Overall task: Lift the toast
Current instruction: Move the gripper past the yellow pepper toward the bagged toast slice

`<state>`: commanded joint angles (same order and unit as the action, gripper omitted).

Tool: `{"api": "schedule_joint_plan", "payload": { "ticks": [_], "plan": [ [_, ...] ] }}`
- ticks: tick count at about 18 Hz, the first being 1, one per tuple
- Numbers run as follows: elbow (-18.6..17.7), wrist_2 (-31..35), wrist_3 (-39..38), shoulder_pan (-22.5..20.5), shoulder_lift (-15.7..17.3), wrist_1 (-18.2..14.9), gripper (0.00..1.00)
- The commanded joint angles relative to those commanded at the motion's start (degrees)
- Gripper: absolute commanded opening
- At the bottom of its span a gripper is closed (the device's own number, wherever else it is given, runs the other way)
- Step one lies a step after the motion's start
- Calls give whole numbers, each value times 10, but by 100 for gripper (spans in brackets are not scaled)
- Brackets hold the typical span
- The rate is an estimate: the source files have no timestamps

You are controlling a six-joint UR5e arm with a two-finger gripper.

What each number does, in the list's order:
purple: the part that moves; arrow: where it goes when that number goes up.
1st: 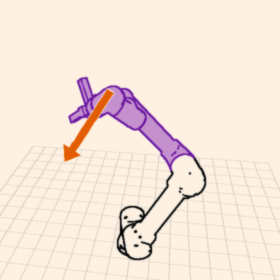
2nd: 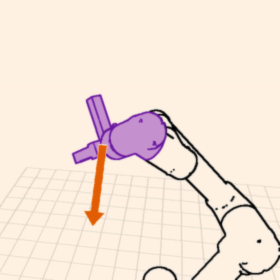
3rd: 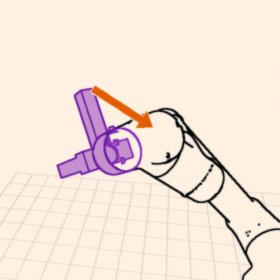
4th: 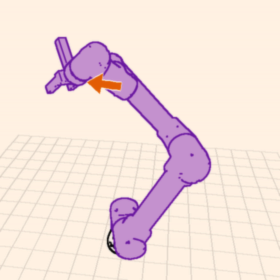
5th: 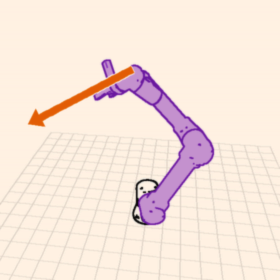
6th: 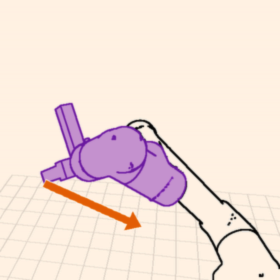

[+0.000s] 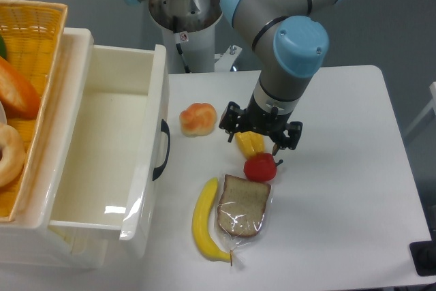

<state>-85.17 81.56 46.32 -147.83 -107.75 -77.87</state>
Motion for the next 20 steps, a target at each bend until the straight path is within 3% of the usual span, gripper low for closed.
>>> {"api": "schedule_joint_plan", "payload": {
  "ticks": [9,15,20],
  "plan": [
    [-6,-3,4,-11,-33,40,100],
    [-30,3,-23,-17,-38,39,100],
    [-30,-2,-53,-43,-63,36,100]
  ]
}}
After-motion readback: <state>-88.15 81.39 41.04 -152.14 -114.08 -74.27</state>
